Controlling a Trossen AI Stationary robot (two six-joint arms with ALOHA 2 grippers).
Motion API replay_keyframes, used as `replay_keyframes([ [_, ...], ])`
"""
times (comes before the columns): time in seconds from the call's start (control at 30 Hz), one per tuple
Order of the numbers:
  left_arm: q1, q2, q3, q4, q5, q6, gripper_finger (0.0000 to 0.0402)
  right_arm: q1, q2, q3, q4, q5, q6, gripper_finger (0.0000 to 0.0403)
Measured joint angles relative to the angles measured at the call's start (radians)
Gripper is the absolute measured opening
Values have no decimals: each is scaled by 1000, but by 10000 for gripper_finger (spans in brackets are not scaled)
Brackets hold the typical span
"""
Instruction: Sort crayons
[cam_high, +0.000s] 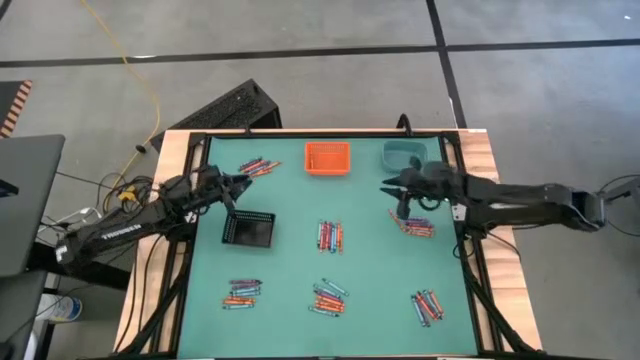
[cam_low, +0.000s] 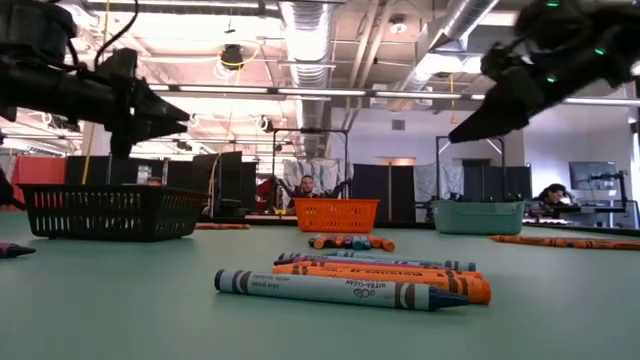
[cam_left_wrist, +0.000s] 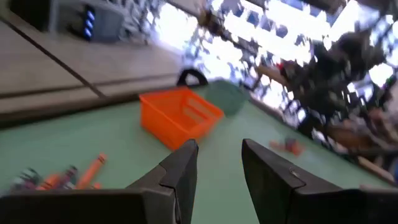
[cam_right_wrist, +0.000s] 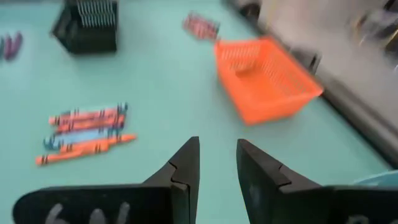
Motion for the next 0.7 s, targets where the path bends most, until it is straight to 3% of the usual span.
replay_keyframes([
  [0.33,-177,297,62,73,-61,79,116,96,341,339,-444,2,213,107],
  [0.57,-264,461,165,68,-117,208,116,197,429,380,-565,9,338,107],
  [0.7,-273,525,196,64,-116,236,116,235,432,371,-605,84,419,107],
])
